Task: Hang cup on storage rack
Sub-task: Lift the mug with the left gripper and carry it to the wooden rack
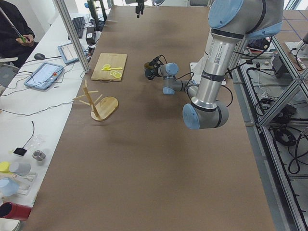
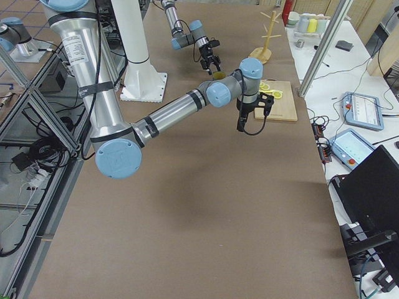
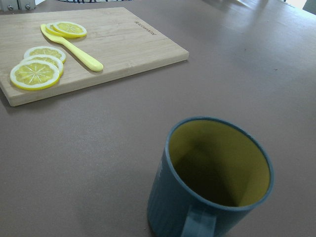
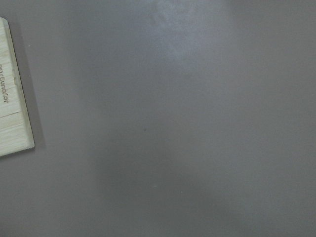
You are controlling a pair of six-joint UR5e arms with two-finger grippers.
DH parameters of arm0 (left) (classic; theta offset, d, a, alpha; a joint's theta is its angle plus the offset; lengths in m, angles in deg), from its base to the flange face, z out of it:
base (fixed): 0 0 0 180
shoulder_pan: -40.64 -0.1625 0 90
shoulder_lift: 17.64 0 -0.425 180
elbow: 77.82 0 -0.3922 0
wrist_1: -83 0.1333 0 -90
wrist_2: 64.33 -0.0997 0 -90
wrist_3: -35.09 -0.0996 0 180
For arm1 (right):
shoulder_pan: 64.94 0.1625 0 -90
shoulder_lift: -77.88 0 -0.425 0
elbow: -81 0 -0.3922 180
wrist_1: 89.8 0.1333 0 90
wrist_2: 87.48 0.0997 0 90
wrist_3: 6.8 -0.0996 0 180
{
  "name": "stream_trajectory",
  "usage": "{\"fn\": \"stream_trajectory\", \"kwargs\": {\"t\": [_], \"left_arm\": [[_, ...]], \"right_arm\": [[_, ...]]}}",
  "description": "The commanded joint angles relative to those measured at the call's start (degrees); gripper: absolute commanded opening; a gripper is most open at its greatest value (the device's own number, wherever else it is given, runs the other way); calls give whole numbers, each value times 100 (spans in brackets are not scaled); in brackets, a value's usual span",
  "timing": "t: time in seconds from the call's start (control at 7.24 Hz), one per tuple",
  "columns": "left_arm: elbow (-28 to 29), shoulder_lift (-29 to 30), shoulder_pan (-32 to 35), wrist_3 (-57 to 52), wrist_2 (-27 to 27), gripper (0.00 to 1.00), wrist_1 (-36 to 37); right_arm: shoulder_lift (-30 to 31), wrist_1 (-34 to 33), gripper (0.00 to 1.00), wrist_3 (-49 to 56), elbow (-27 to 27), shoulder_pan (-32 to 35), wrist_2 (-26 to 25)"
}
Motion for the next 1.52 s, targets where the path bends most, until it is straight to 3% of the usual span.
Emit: {"fn": "stream_trajectory", "kwargs": {"t": [0.0, 0.28, 0.41, 0.69, 0.97, 1.1, 1.38], "left_arm": [[8, 73, -33, -3, -10, 59, 14], [0, 73, -42, -3, 8, 30, 5], [-44, 73, -42, 49, 17, 3, -21], [-437, 73, -24, 102, 78, 0, -22], [-1001, 47, 37, 896, 87, 0, 58], [-1116, -5, 150, 2016, 113, 0, 40], [-1160, -58, 981, 4176, 761, 0, -22]], "right_arm": [[-5, -3, 100, -3, 34, 0, -3], [-179, -3, 100, -29, 200, 0, 6], [-215, -21, 100, -47, 219, 0, 6], [-225, -30, 100, -56, 219, 0, 14], [-233, -12, 100, -65, 210, 0, 14], [-233, -3, 100, -65, 210, 0, 14], [-233, -3, 100, -82, 175, 0, 14]]}}
